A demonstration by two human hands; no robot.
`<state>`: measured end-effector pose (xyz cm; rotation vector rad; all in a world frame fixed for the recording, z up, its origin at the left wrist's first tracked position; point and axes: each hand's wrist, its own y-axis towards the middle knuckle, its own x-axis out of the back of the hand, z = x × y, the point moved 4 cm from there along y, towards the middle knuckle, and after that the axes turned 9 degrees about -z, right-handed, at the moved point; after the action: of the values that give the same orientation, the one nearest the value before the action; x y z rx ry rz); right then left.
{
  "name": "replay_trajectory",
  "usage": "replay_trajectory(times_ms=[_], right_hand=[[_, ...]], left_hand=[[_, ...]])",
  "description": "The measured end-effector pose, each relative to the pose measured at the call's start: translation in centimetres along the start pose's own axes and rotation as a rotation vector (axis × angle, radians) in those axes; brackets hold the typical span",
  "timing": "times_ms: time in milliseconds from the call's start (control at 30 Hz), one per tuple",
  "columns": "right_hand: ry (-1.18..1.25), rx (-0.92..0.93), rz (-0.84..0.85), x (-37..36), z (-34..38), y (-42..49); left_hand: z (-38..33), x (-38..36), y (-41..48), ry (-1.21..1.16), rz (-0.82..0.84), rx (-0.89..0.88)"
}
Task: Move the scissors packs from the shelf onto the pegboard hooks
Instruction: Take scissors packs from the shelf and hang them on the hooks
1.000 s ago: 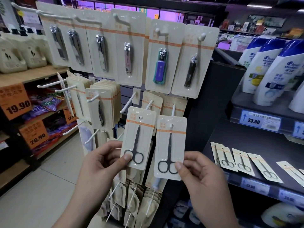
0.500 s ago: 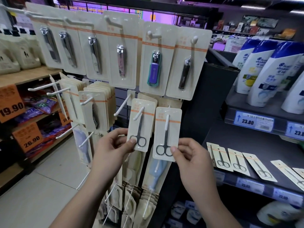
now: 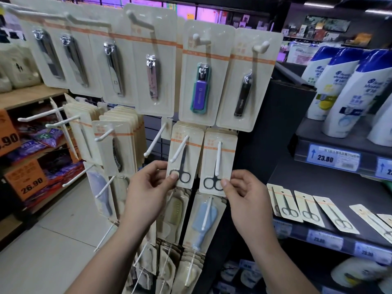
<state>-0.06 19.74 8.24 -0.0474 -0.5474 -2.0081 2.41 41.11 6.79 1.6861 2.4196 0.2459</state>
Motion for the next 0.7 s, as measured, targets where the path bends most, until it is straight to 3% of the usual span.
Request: replay_trajectory(times_ms=[233, 500, 700], right_hand=[[-0.025, 0.014, -0.001, 0.0, -0.1, 0.0], [-0.129, 0.039, 0.030, 1.8, -0.9, -0.4], [-0.223, 0.103, 0.049, 4.3, -2.0, -0.4]], left_hand=[[-0.2, 0.6, 0.0, 0.170, -0.017, -0.124], [-1.0, 0.7, -1.2, 0.693, -0.018, -0.350], [-1.7, -0.5, -3.4, 0.838, -0.034, -0.419]])
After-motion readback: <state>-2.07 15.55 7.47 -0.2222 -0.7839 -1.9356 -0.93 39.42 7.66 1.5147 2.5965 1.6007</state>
